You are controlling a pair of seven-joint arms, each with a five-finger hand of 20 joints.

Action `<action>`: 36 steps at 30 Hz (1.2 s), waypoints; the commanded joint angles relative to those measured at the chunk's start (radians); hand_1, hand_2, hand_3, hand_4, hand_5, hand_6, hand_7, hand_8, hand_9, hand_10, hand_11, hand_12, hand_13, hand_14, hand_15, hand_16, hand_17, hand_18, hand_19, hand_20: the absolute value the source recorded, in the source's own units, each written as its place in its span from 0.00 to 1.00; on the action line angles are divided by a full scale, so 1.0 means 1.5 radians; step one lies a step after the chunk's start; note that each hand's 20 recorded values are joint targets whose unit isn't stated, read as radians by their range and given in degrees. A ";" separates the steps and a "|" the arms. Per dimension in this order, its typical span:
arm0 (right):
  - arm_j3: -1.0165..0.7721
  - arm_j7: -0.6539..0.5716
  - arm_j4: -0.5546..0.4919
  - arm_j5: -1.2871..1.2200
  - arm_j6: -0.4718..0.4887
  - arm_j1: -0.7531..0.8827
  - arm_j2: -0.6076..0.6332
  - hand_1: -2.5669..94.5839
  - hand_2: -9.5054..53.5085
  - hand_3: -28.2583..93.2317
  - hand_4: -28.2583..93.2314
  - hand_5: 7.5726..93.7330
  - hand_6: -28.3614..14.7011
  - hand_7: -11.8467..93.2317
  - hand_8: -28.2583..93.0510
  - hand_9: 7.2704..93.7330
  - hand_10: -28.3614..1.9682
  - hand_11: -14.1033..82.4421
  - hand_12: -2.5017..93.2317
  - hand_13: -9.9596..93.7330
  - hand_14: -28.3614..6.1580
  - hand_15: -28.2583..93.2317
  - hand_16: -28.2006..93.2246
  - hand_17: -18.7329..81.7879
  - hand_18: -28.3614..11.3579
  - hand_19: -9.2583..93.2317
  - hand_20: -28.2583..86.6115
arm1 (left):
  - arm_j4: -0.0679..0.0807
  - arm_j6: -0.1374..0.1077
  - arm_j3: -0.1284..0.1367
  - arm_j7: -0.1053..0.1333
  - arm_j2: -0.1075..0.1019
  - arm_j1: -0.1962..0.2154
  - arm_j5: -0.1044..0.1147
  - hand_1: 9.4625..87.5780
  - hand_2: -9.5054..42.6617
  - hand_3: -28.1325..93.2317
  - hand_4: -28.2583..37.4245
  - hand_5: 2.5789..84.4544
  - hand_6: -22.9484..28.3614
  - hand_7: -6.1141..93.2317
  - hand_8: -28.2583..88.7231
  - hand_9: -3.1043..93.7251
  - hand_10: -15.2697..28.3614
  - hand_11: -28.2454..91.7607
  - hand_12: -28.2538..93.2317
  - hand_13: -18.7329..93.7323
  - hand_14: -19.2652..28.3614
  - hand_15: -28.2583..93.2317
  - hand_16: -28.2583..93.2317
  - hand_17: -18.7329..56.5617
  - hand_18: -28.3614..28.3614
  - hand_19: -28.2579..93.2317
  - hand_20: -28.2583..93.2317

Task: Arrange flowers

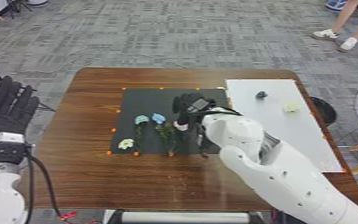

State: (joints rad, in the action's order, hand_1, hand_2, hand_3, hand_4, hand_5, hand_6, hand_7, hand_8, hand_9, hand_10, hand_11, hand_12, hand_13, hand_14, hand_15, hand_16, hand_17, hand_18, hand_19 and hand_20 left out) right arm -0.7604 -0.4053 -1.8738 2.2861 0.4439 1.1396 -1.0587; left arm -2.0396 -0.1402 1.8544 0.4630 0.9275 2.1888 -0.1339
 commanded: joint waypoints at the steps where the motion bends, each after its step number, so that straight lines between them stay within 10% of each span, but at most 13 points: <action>1: -0.061 -0.027 -0.026 0.023 0.028 -0.014 0.041 0.48 0.00 0.91 0.04 0.52 0.57 0.23 0.15 0.62 0.42 0.36 0.23 0.70 0.46 0.83 0.54 0.42 0.11 0.78 0.54 | -0.008 0.002 0.003 0.014 0.010 0.022 0.003 0.16 0.46 0.82 0.00 0.46 0.57 0.15 0.17 0.34 0.63 0.36 0.32 0.36 0.65 0.38 0.21 0.20 0.68 0.39 0.33; 18: -0.263 -0.213 0.076 -0.055 -0.021 -0.013 0.131 0.37 0.00 0.87 0.03 0.38 0.47 0.17 0.17 0.41 0.27 0.26 0.20 0.61 0.32 0.83 0.46 0.40 0.04 0.80 0.54 | -0.009 -0.006 0.015 0.027 0.012 0.032 0.004 0.16 0.46 0.82 0.00 0.44 0.56 0.15 0.17 0.34 0.62 0.36 0.32 0.36 0.65 0.38 0.21 0.20 0.68 0.39 0.32; 36: -0.233 -0.221 0.163 -0.105 0.179 -0.063 0.187 0.37 0.00 0.87 0.00 0.26 0.45 0.13 0.18 0.24 0.28 0.22 0.16 0.55 0.26 0.86 0.43 0.37 0.03 0.78 0.54 | -0.010 0.004 0.030 0.045 0.001 0.044 0.006 0.16 0.45 0.82 0.00 0.44 0.56 0.15 0.17 0.33 0.62 0.35 0.32 0.36 0.65 0.38 0.21 0.20 0.68 0.38 0.32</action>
State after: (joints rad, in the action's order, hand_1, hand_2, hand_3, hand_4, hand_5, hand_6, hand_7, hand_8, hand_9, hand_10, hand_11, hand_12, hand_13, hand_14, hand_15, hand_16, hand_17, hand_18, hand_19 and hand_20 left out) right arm -1.1425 -0.7397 -1.6733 2.1103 0.6804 1.0819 -0.8009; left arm -2.0500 -0.1478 1.8958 0.5061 0.9339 2.2395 -0.1253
